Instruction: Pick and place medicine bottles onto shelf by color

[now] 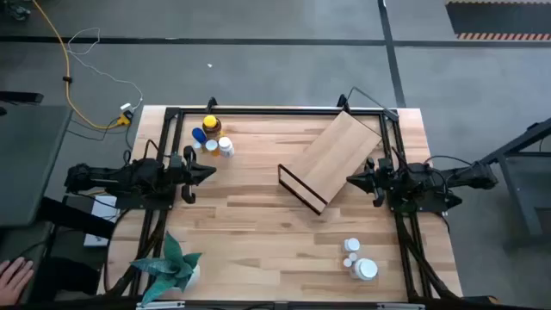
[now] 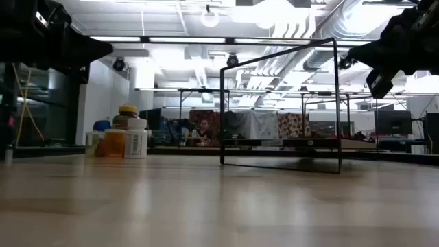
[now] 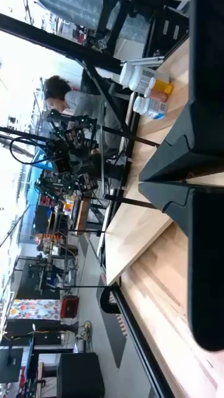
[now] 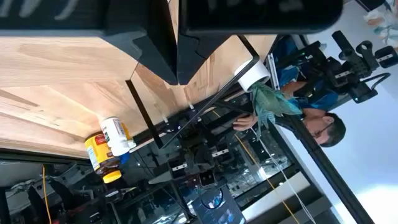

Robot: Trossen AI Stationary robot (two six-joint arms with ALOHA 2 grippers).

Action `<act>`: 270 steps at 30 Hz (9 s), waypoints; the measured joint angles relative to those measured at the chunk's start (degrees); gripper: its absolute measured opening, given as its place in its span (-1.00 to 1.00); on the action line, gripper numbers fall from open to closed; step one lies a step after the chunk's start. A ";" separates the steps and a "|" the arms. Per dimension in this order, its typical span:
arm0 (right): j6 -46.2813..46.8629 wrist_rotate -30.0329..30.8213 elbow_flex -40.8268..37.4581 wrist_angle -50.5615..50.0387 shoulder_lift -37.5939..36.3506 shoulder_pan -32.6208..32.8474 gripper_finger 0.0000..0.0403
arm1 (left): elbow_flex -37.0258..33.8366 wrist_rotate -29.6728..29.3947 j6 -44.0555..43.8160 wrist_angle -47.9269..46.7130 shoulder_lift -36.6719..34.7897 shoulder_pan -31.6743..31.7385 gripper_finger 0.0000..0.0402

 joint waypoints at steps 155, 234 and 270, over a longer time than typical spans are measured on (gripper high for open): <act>0.00 0.02 -0.02 0.00 0.00 0.00 -1.00 | 0.01 -0.21 0.00 0.00 0.00 0.02 -0.98; 60.09 -14.44 50.58 -54.64 71.91 26.62 0.01 | 0.00 -1.71 0.00 0.42 0.00 0.02 -0.98; 58.22 -16.78 50.58 -50.08 71.91 26.64 0.41 | 0.00 -1.71 0.00 0.42 -0.01 0.00 -0.98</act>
